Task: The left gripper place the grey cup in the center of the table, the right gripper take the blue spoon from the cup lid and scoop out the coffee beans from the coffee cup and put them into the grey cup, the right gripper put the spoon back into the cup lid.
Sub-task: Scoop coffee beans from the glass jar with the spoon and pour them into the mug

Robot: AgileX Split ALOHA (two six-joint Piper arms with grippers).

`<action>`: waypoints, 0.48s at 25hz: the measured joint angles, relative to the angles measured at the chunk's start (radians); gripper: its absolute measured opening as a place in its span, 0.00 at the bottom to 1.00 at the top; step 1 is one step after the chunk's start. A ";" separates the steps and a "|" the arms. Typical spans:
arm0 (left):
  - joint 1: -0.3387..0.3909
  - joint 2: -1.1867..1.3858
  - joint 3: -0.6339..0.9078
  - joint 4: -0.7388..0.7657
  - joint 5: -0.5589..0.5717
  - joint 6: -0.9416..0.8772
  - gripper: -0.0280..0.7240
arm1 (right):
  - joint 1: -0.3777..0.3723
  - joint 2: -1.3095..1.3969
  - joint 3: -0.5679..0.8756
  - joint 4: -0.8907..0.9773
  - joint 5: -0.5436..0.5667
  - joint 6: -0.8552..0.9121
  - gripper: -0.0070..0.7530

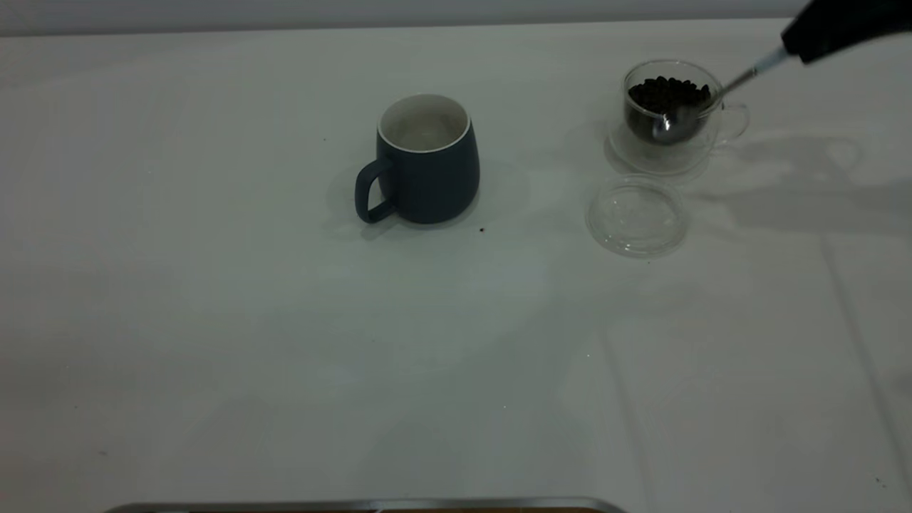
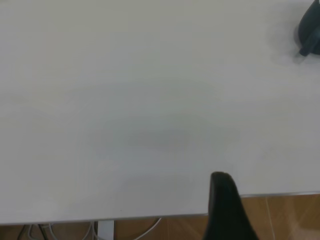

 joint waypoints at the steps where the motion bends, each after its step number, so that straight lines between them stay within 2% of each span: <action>1: 0.000 0.000 0.000 0.000 0.000 0.000 0.72 | 0.008 -0.007 0.000 0.004 -0.035 0.000 0.16; 8: 0.000 0.000 0.000 0.000 0.000 0.000 0.72 | 0.055 0.001 0.001 0.010 -0.278 0.001 0.16; 12: 0.000 0.000 0.000 0.000 0.000 0.000 0.72 | 0.064 0.026 0.001 0.012 -0.338 0.001 0.16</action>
